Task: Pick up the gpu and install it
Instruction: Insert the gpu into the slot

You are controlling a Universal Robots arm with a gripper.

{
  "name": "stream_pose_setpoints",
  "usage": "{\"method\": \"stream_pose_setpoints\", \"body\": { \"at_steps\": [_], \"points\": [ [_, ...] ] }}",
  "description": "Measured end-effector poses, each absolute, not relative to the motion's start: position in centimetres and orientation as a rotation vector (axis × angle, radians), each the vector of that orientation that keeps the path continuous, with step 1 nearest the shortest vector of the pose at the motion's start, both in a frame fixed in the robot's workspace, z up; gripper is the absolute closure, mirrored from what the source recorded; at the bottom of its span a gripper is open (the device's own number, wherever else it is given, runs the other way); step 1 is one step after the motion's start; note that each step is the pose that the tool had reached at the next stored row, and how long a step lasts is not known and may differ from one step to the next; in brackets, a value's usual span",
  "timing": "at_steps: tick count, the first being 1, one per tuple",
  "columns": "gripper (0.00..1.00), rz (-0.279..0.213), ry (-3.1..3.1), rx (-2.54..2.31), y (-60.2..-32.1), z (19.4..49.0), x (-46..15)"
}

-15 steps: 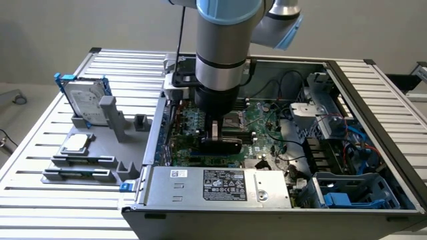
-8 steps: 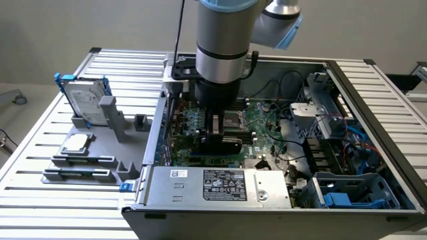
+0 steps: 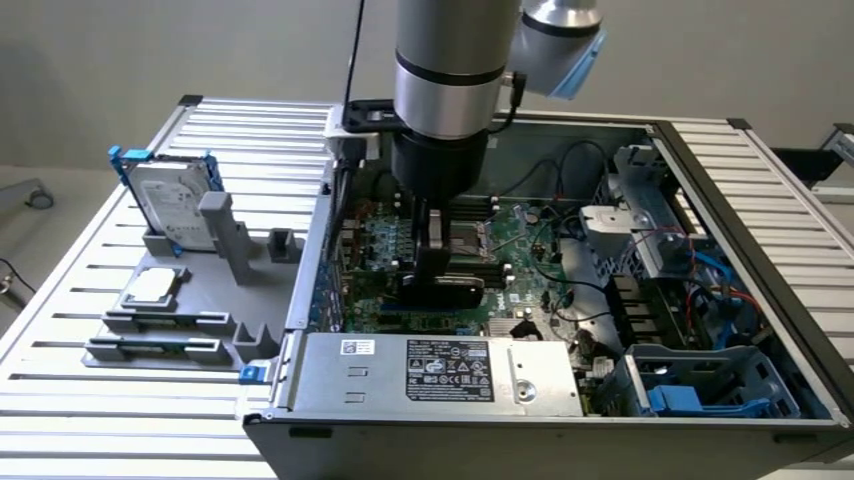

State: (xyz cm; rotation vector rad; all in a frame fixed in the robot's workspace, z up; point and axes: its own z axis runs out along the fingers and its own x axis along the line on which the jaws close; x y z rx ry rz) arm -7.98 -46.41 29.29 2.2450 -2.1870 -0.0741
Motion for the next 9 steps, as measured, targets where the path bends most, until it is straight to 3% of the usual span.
{"method": "stream_pose_setpoints", "body": {
  "at_steps": [9],
  "points": [
    [0.42,-0.074,-2.187,2.245,-46.41,29.62,-7.69]
  ]
}}
